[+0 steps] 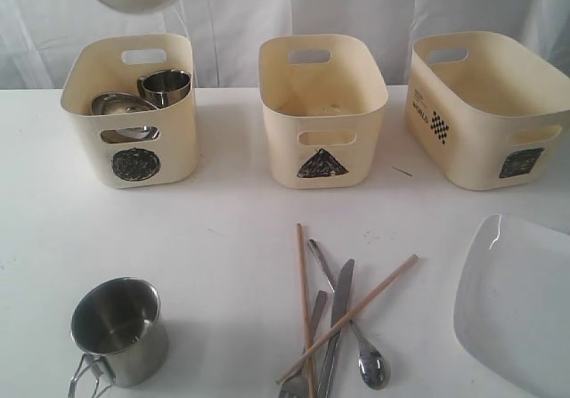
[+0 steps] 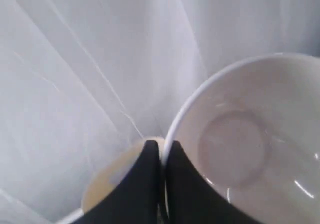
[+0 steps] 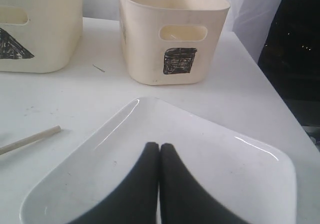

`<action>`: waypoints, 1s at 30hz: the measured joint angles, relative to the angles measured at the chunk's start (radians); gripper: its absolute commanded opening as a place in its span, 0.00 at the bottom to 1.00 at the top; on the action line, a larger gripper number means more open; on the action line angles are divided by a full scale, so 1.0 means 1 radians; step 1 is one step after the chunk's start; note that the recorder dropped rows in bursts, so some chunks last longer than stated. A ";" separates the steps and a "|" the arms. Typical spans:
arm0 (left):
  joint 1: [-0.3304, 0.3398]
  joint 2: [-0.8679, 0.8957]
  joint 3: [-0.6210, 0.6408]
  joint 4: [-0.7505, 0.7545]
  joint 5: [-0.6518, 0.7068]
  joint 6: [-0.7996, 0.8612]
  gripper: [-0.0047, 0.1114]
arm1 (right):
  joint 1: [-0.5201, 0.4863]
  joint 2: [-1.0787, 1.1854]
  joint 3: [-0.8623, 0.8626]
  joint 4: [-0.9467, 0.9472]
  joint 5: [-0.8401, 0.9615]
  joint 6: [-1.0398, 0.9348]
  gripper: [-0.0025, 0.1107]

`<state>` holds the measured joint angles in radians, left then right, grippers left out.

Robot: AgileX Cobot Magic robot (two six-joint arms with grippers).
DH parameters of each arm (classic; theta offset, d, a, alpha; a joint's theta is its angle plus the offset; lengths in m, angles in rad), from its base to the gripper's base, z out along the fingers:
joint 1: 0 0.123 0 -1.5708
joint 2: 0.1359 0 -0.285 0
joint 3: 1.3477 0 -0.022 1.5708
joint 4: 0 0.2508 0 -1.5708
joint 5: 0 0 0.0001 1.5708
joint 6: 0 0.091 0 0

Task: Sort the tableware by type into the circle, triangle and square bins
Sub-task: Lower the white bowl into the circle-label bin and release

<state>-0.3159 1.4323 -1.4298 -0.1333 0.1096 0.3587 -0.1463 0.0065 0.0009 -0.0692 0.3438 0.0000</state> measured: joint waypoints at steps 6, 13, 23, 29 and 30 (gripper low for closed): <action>0.002 0.084 0.000 0.011 -0.240 0.032 0.04 | 0.000 0.000 0.000 0.000 0.000 0.000 0.02; 0.090 0.453 0.002 0.015 -0.459 0.041 0.11 | 0.000 0.000 0.000 0.000 0.000 0.000 0.02; 0.107 0.524 0.004 0.015 -0.449 0.022 0.56 | 0.000 0.000 0.000 0.000 0.000 0.000 0.02; 0.107 0.354 0.004 0.012 -0.054 -0.032 0.55 | 0.000 0.000 0.000 0.000 0.000 0.000 0.02; 0.107 0.316 0.004 0.010 0.027 -0.052 0.55 | 0.000 0.000 0.000 0.000 0.000 0.000 0.02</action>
<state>-0.2093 1.7487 -1.4256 -0.1232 0.1366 0.3063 -0.1463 0.0065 0.0009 -0.0692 0.3438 0.0000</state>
